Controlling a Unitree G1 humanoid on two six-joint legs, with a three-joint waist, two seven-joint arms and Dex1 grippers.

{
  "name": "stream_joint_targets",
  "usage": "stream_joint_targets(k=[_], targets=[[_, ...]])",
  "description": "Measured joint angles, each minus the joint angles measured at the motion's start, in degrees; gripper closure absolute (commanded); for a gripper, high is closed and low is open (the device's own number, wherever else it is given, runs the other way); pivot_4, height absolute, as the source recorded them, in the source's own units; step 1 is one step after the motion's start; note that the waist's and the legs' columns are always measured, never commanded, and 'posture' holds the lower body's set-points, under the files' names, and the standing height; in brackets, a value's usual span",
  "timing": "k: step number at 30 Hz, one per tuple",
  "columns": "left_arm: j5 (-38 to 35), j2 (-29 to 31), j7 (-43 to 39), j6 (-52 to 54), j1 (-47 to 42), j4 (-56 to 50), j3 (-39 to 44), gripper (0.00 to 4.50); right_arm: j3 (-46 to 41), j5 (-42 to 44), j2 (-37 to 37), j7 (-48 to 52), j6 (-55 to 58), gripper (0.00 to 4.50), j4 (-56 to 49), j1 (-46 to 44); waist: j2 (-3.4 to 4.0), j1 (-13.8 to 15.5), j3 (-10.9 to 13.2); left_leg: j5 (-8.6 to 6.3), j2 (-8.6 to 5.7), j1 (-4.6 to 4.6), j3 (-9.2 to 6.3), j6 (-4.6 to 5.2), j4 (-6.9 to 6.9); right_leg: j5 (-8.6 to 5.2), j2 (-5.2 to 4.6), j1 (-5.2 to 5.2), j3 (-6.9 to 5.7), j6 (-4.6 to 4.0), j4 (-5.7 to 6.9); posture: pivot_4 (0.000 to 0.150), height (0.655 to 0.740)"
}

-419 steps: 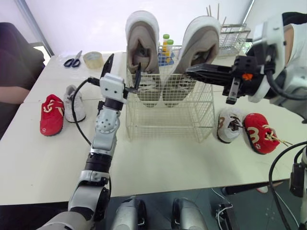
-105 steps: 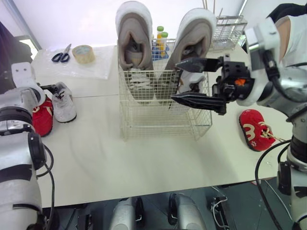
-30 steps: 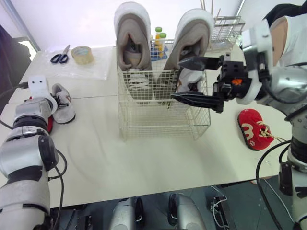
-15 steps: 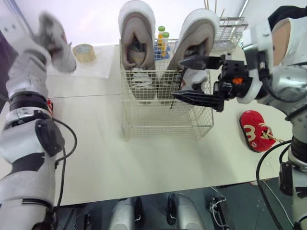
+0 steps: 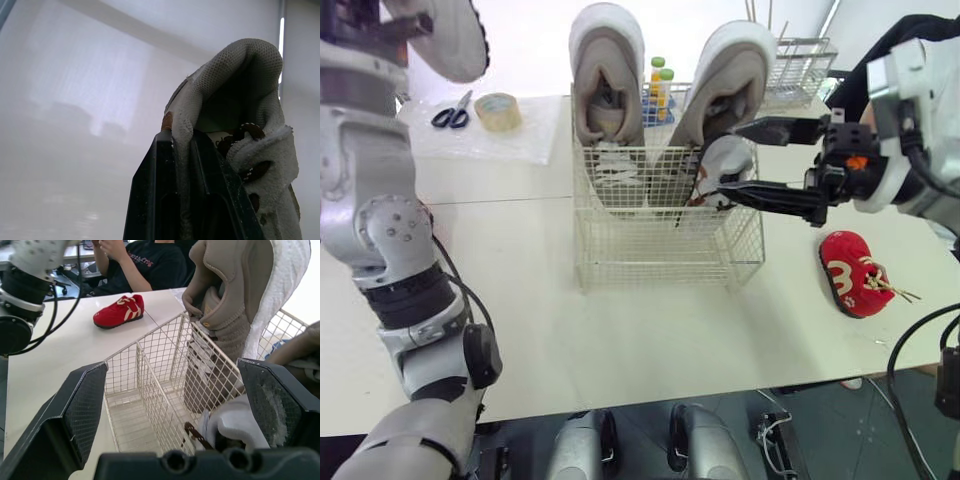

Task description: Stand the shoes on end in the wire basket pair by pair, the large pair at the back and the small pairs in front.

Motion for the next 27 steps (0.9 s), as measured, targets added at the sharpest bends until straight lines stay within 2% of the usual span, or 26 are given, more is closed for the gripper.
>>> stream_joint_targets(k=[5, 12, 16, 27], targets=[[-0.4, -4.0, -0.6, -0.1, 6.0, -5.8, -5.7, 4.45, 0.5, -1.2, 0.2, 0.9, -0.7, 0.00, 1.6, -1.0, 0.01, -0.1, 0.0, 0.00, 0.00, 0.06, 0.01, 0.00, 0.03, 0.00, 0.02, 0.04, 0.00, 0.00, 0.02, 0.150, 0.7400], [7.0, -8.7, -5.4, -6.5, 11.8, -4.6, -15.3, 4.45, 3.1, -2.8, 0.8, 3.1, -2.3, 0.00, 3.1, -3.1, 0.01, 0.0, 0.0, -0.02, 0.01, 0.05, 0.01, 0.04, 0.05, 0.00, 0.05, 0.07, 0.01, -0.01, -0.03, 0.150, 0.7400], [13.3, -11.5, -8.1, -13.5, 16.6, -1.5, -19.7, 4.45, 3.2, -3.2, 1.1, 3.4, -2.4, 0.00, 3.3, -3.1, 0.02, 0.0, 0.0, -0.02, 0.03, 0.05, -0.01, 0.04, 0.07, 0.00, 0.05, 0.06, 0.00, -0.02, -0.01, 0.150, 0.7400], [28.6, -15.5, -8.9, -36.0, 18.9, 11.4, -23.8, 4.45, 3.1, -2.9, 2.2, 1.5, -1.0, 0.00, 1.1, -3.1, 0.08, 1.1, 0.0, -0.25, 0.01, 0.05, 0.02, 0.37, 0.36, 0.02, -0.16, 0.13, -0.06, -0.05, -0.01, 0.150, 0.7400]])
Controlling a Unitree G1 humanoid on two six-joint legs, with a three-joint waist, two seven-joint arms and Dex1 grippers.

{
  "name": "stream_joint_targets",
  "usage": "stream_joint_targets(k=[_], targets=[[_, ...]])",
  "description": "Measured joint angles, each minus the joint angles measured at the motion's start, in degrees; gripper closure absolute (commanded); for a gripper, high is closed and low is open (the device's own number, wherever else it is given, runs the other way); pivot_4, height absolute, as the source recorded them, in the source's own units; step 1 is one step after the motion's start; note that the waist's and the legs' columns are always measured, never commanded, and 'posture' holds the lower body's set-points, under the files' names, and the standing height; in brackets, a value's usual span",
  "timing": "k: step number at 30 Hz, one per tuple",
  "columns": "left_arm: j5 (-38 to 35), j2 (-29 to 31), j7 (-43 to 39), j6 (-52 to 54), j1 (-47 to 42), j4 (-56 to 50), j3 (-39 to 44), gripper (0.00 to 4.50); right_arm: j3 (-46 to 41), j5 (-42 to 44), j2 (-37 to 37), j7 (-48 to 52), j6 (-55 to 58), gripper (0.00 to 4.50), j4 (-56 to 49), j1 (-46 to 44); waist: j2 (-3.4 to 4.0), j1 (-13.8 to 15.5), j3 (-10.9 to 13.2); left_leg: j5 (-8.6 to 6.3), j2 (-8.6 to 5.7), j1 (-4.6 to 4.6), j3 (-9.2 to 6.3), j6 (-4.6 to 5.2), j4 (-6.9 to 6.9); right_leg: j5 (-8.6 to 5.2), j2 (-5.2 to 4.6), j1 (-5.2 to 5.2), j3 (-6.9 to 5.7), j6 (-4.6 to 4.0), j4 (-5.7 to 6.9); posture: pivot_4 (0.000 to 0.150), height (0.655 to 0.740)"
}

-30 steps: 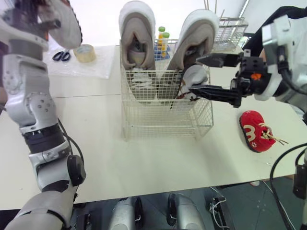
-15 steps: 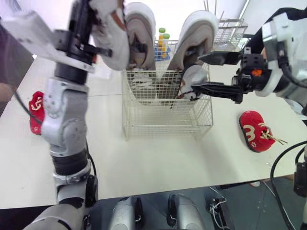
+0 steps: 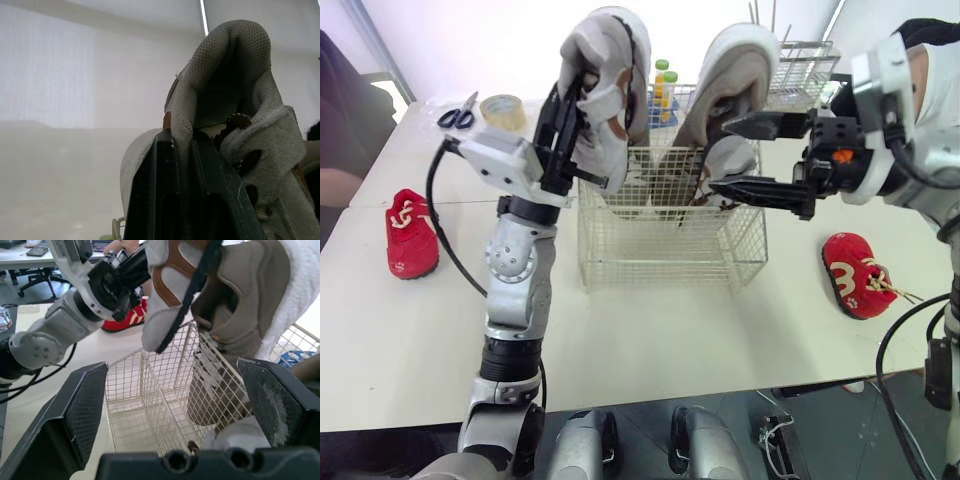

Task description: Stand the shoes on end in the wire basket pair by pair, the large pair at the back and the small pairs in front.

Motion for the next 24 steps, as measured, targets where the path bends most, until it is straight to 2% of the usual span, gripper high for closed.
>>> stream_joint_targets(k=[15, 19, 24], targets=[[14.4, -5.7, 8.8, -29.7, -3.1, 25.5, -1.3, 4.45, -0.6, 1.9, -1.8, -1.0, 4.3, 0.00, -1.5, -1.8, 0.06, 0.1, 0.0, -0.39, -0.12, -0.02, 0.01, 0.60, 0.14, 0.00, -0.33, 0.10, -0.09, -0.05, -0.09, 0.150, 0.7400], [18.0, -5.4, 10.8, -35.0, -3.5, 32.0, -1.5, 4.45, -0.6, 2.2, -2.1, -1.5, 5.6, 0.00, -1.6, -2.0, 0.18, 0.4, -0.1, -0.42, -0.16, -0.02, -0.01, 0.66, 0.16, 0.02, -0.38, 0.12, -0.12, -0.10, -0.12, 0.150, 0.7400], [20.2, -5.7, 12.9, -39.5, -3.1, 35.2, -2.8, 4.45, -0.6, 2.3, -2.8, -1.7, 6.3, 0.00, -2.2, -3.3, 0.37, 1.2, -0.3, -0.47, -0.18, -0.02, -0.01, 0.71, 0.17, 0.01, -0.49, 0.05, -0.12, -0.14, -0.16, 0.150, 0.7400]])
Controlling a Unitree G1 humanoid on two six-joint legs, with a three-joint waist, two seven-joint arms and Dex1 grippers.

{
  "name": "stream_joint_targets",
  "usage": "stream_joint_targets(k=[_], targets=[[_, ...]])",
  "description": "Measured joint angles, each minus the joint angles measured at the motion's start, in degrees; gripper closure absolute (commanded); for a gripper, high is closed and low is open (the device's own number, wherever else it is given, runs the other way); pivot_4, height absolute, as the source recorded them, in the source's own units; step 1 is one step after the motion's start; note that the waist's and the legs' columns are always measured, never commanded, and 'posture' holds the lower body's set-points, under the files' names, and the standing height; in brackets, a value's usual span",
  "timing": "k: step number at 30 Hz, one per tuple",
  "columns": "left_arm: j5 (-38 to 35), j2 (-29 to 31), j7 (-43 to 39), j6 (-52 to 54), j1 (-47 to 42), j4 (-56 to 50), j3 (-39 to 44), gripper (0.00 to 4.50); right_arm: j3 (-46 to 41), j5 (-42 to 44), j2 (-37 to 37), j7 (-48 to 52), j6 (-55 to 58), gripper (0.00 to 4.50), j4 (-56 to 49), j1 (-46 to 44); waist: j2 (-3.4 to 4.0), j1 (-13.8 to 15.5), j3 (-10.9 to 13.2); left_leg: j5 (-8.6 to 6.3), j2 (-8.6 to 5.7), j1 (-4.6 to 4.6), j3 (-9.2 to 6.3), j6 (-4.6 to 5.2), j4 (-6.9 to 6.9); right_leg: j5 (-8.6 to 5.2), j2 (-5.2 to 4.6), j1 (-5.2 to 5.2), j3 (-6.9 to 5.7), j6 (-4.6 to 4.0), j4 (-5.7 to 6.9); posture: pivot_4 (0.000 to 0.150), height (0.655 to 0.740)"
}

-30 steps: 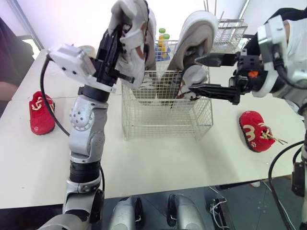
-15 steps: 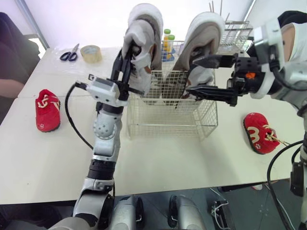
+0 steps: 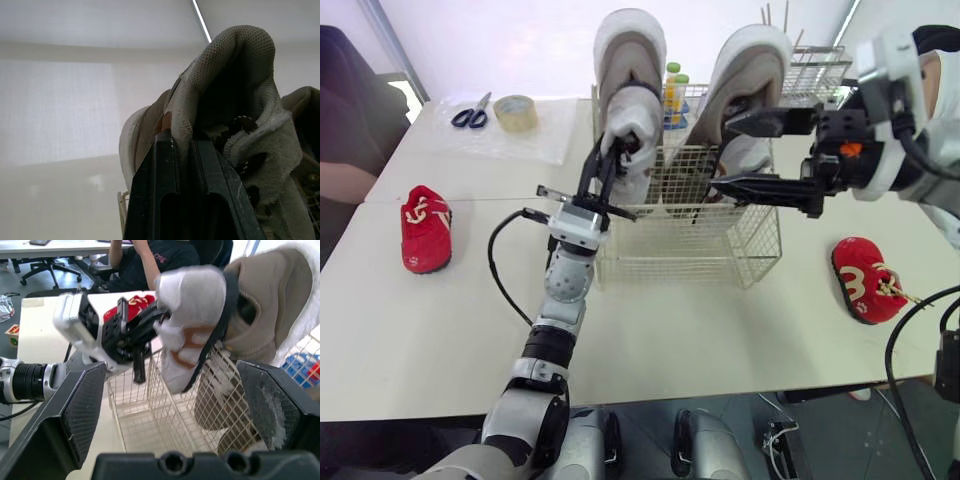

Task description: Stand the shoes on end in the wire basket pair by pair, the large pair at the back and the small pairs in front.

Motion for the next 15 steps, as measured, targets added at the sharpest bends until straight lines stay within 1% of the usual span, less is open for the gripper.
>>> stream_joint_targets(k=[4, 6, 12, 15], targets=[[0.3, -0.2, 0.4, -1.0, 1.3, 0.3, -0.6, 4.45, 0.0, 0.6, 0.0, -0.3, 0.6, 0.00, -0.3, 0.0, 0.13, 0.4, -0.1, -0.05, 0.01, 0.00, -0.01, -0.09, 0.01, -0.03, -0.01, 0.01, 0.00, -0.12, 0.00, 0.150, 0.7400], [0.0, -0.2, 0.4, -1.0, 1.8, 0.3, -0.8, 4.45, 0.0, 1.0, -0.1, -0.4, 0.9, 0.00, -0.3, 0.0, 0.36, 0.4, -0.3, -0.05, 0.00, 0.01, -0.01, -0.08, 0.01, -0.03, -0.01, 0.01, -0.01, -0.13, -0.01, 0.150, 0.7400], [-3.9, -1.2, -0.9, 0.0, 2.5, 0.4, -0.9, 4.45, 0.0, 1.1, -0.1, -1.2, 0.9, 0.00, -0.9, 0.0, 0.75, 0.4, -0.6, -0.03, 0.02, 0.06, -0.03, -0.05, 0.01, -0.04, 0.07, 0.02, -0.03, -0.13, -0.02, 0.150, 0.7400], [-5.4, -1.6, -2.1, 0.8, 2.5, 0.9, -1.1, 4.45, 0.0, 1.4, -0.1, -1.6, 0.9, 0.00, -1.2, 0.0, 0.82, 0.5, -0.7, -0.08, 0.01, 0.28, -0.08, -0.10, 0.00, -0.06, 0.12, 0.20, -0.08, -0.15, -0.11, 0.150, 0.7400]])
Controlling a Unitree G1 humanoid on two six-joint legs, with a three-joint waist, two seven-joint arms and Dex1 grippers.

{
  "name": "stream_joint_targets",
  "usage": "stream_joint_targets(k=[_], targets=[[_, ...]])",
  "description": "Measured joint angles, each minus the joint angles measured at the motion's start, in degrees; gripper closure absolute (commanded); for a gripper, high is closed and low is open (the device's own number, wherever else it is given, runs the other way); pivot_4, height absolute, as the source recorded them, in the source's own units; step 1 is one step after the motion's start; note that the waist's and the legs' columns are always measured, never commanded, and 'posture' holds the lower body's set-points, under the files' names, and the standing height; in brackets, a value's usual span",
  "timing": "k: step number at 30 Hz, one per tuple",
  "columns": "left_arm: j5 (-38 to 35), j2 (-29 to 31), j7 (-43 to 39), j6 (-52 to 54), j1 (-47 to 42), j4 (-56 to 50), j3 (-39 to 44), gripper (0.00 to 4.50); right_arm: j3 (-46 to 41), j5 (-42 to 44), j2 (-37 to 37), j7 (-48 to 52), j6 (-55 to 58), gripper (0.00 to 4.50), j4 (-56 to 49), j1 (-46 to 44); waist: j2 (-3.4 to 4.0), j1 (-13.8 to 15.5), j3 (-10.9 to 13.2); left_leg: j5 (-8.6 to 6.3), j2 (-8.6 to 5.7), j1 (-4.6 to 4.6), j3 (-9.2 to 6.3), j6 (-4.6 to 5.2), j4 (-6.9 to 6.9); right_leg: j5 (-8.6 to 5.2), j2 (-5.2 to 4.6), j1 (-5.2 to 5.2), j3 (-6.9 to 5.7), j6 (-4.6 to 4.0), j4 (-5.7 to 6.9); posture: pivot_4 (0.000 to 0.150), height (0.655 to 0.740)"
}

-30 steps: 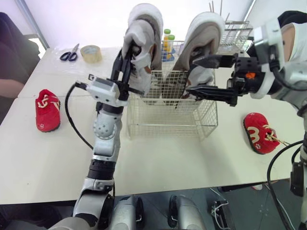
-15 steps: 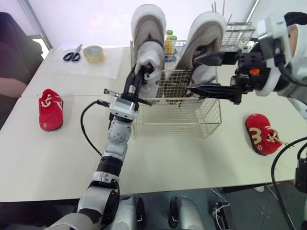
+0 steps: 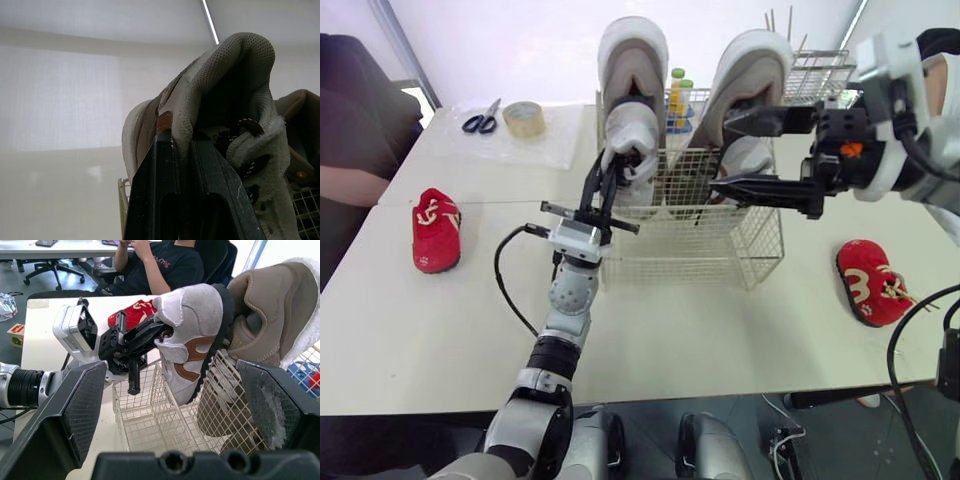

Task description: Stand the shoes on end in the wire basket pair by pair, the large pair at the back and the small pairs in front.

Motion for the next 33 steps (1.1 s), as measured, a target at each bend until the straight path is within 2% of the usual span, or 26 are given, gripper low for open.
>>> stream_joint_targets(k=[11, 19, 33], targets=[[-0.2, 2.8, -1.9, 3.2, 1.8, 1.2, -0.9, 4.45, 0.0, 0.2, 0.0, -0.5, -0.1, 0.00, -0.2, 0.1, 0.87, 0.2, -1.1, -0.06, 0.00, 0.08, -0.34, 0.02, -0.03, 0.02, 0.01, 0.48, -0.32, 0.00, -0.64, 0.150, 0.7400], [-6.8, 0.9, -6.9, 7.2, 2.7, -0.1, -0.9, 4.45, 0.0, 0.2, 0.6, -1.2, -0.6, 0.00, -0.2, 0.3, 0.87, 1.3, -1.1, -0.13, -0.06, 0.06, -0.34, 0.12, -0.03, 0.02, -0.10, 0.52, -0.32, 0.00, -0.81, 0.150, 0.7400], [-4.0, 3.3, -7.2, 12.2, 4.4, -3.7, -1.4, 4.45, -0.1, 0.6, 0.6, -1.9, -0.9, 0.00, -1.2, 1.1, 0.86, 1.3, -1.1, -0.17, -0.06, 0.05, -0.34, 0.16, -0.10, 0.00, -0.14, 0.51, -0.32, 0.01, -0.91, 0.150, 0.7400]])
